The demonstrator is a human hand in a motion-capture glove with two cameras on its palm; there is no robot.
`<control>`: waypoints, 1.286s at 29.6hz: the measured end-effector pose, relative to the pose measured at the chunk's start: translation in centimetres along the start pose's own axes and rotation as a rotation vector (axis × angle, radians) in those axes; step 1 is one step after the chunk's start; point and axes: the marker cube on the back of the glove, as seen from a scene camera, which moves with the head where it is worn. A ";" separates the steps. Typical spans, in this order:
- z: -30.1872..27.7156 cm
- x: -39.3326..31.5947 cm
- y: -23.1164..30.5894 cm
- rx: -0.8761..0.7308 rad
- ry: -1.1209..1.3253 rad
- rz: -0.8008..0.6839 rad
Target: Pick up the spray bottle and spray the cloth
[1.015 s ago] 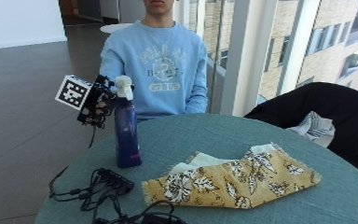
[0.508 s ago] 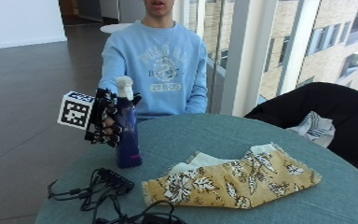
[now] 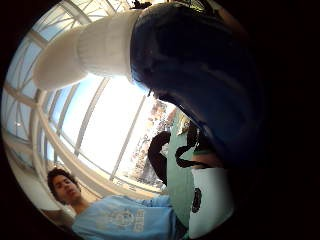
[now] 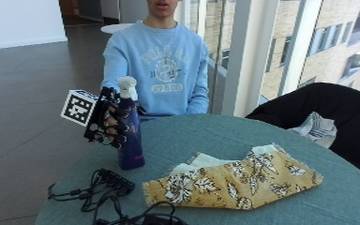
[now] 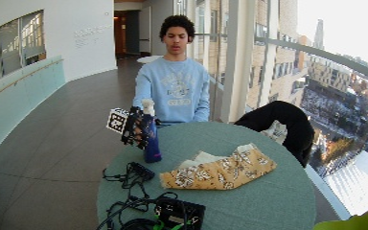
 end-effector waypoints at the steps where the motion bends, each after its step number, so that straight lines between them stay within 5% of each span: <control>1: 0.0 -0.1 0.0 0.001 0.011 -0.004; 9: 0.4 -1.6 -0.7 -0.060 0.058 -0.036; 22: 0.2 -6.5 -3.0 -0.477 0.324 0.021; 38: 4.8 -9.7 -5.9 -0.600 0.524 0.187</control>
